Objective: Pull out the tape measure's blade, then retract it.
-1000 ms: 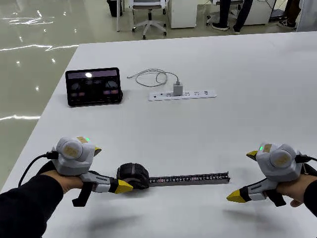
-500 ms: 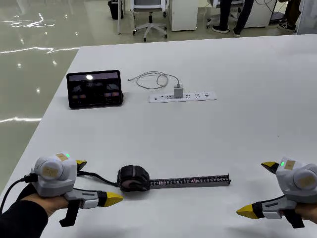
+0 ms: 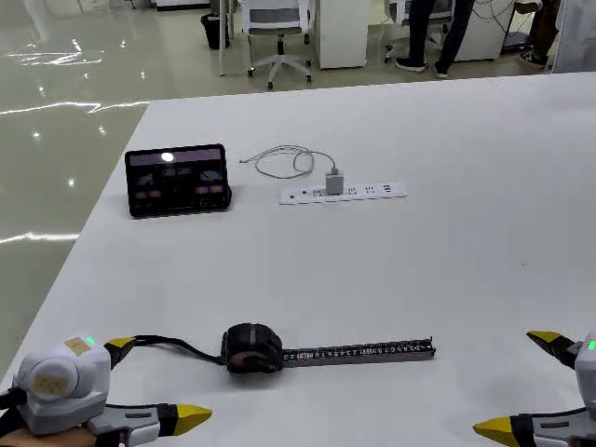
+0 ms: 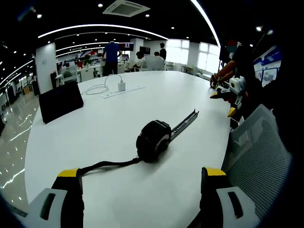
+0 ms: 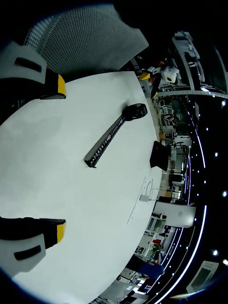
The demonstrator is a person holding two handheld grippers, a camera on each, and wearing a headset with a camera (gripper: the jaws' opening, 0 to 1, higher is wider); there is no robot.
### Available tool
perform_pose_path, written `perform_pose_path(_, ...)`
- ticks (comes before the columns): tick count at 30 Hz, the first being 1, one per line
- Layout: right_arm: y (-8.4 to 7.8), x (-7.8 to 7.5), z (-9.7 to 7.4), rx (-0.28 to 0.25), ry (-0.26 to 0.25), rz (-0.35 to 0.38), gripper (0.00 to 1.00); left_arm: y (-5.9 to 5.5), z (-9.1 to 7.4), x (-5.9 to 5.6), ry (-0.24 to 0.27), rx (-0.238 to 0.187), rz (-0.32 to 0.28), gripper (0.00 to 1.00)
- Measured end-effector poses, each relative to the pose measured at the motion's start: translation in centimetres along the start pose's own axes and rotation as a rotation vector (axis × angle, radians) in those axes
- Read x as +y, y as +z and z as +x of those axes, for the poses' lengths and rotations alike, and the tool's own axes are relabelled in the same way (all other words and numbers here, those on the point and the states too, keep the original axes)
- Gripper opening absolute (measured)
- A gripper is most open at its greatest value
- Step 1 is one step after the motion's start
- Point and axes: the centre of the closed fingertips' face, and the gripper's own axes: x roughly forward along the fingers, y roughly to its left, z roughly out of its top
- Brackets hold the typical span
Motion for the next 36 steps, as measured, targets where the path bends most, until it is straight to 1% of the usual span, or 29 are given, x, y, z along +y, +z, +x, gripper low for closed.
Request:
perform_pose_path(4, -0.9, -0.2, -1.2, -0.008, -0.018, 0.019, 1.00, -0.8, -0.8, 0.0, 0.013, 0.003, -0.011, 1.00)
perform_pose_path(6, -1.2, 0.1, -1.3, -0.005, -0.017, 0.027, 1.00, -1.0, -1.0, 0.0, 0.017, 0.002, -0.016, 1.00)
perform_pose_path(8, -1.7, 0.0, -1.4, 0.005, -0.020, 0.029, 1.00, -1.4, -1.0, 0.2, 0.023, 0.002, -0.028, 1.00)
perform_pose_path(9, -1.6, -0.1, -1.5, 0.004, -0.025, 0.033, 1.00, -1.5, -1.0, 0.2, 0.021, 0.001, -0.039, 1.00)
perform_pose_path(12, -1.6, -0.2, -1.7, -0.004, -0.031, 0.036, 1.00, -1.5, -0.9, 0.0, 0.024, 0.007, -0.037, 1.00)
perform_pose_path(13, -1.5, -0.1, -1.8, -0.006, -0.032, 0.031, 1.00, -1.3, -1.0, 0.0, 0.025, 0.007, -0.033, 1.00)
perform_pose_path(16, -1.5, 0.2, -1.9, -0.001, -0.026, 0.022, 0.99, -0.9, -0.9, 0.2, 0.026, -0.003, -0.036, 1.00)
perform_pose_path(18, -1.4, 0.3, -2.1, -0.006, -0.028, 0.038, 1.00, -0.8, -1.0, 0.4, 0.036, -0.009, -0.027, 1.00)
perform_pose_path(20, -1.5, 0.3, -2.1, -0.007, -0.027, 0.042, 1.00, -0.5, -1.1, 0.2, 0.038, -0.018, -0.033, 1.00)
perform_pose_path(21, -1.6, 0.3, -2.2, -0.004, -0.028, 0.041, 1.00, -0.4, -1.2, -0.1, 0.037, -0.016, -0.032, 1.00)
perform_pose_path(23, -1.7, 0.3, -2.3, -0.001, -0.028, 0.051, 1.00, -0.7, -1.3, -0.4, 0.037, -0.005, -0.018, 1.00)
perform_pose_path(26, -1.8, -0.1, -2.5, -0.003, -0.035, 0.059, 1.00, -0.9, -1.3, -0.5, 0.040, -0.003, -0.026, 1.00)
perform_pose_path(28, -1.9, 0.0, -2.5, 0.003, -0.035, 0.054, 1.00, -0.8, -1.4, -0.5, 0.042, -0.003, -0.033, 1.00)
perform_pose_path(32, -2.0, -0.2, -2.6, 0.008, -0.034, 0.048, 1.00, -0.6, -1.4, -0.6, 0.047, -0.004, -0.031, 1.00)
perform_pose_path(34, -1.8, -0.2, -2.7, 0.007, -0.037, 0.048, 1.00, -0.5, -1.4, -0.3, 0.052, -0.009, -0.035, 1.00)
perform_pose_path(36, -1.7, -0.2, -2.7, 0.004, -0.037, 0.049, 1.00, -0.4, -1.4, -0.3, 0.052, -0.011, -0.037, 1.00)
